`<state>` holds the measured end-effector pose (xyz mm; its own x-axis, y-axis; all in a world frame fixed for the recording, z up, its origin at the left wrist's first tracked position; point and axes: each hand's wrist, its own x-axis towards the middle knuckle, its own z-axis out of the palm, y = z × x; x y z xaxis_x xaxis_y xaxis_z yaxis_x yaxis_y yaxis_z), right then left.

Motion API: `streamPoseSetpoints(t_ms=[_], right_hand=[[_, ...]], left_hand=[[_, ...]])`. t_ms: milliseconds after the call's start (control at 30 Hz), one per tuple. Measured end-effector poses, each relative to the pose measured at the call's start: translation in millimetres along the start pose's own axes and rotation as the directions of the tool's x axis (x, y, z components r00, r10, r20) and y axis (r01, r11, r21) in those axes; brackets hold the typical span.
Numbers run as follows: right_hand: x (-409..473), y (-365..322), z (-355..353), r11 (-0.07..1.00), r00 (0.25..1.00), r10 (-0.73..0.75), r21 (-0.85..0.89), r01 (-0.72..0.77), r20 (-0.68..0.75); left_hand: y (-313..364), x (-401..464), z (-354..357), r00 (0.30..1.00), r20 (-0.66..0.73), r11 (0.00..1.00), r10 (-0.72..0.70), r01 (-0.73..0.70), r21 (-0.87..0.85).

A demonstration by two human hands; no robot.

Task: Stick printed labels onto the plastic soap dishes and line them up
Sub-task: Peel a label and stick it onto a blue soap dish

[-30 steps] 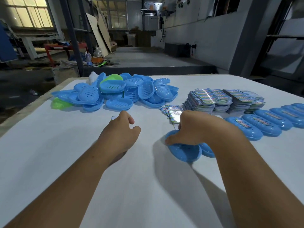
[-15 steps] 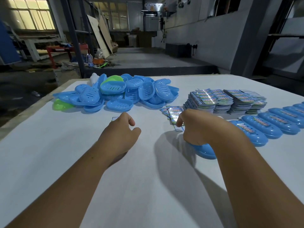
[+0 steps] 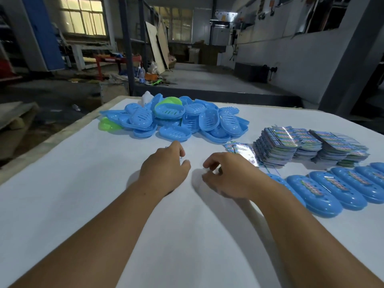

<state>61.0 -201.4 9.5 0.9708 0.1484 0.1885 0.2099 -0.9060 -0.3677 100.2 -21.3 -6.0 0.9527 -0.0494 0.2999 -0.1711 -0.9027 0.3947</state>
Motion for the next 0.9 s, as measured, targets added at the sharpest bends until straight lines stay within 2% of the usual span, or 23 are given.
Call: streamPoseSetpoints(t_ms=[100,267,400,533,633,733,800,900], right_hand=[[2.4,2.9,1.0,1.000,1.000,0.001,0.009,-0.001,0.008],[2.6,4.2,0.7,0.999,1.000,0.005,0.040,-0.005,0.007],[3.0,6.6,1.1,0.998,1.000,0.001,0.056,-0.001,0.001],[4.4,5.7,-2.5,0.998,1.000,-0.011,0.069,0.011,-0.006],[3.4,3.8,-3.7,0.996,0.999,-0.026,0.080,0.028,-0.023],[2.5,3.2,-3.6,0.996,0.999,-0.032,0.084,0.035,-0.034],[2.9,3.4,-3.6,0.995,0.999,-0.025,0.099,0.029,-0.041],[4.9,3.9,-3.1,0.991,0.993,-0.012,0.130,0.027,-0.116]], left_hand=[[-6.0,0.4,-1.6,0.999,-0.044,0.996,-0.006,0.009,0.083],[-7.7,31.6,1.4,0.995,-0.102,0.996,-0.003,0.012,0.090],[-15.4,58.9,12.1,0.998,-0.051,0.968,0.038,-0.024,0.249],[-21.9,74.2,19.7,0.999,0.032,0.984,-0.005,-0.001,0.179],[-23.2,74.6,22.0,0.995,-0.100,0.998,0.025,-0.019,0.060],[-18.9,70.5,20.3,0.964,-0.238,0.989,0.119,-0.094,0.114],[-13.5,66.1,13.4,0.912,-0.348,0.972,0.215,-0.164,0.170],[-3.4,53.2,-2.0,0.778,-0.497,0.923,0.383,-0.341,0.178]])
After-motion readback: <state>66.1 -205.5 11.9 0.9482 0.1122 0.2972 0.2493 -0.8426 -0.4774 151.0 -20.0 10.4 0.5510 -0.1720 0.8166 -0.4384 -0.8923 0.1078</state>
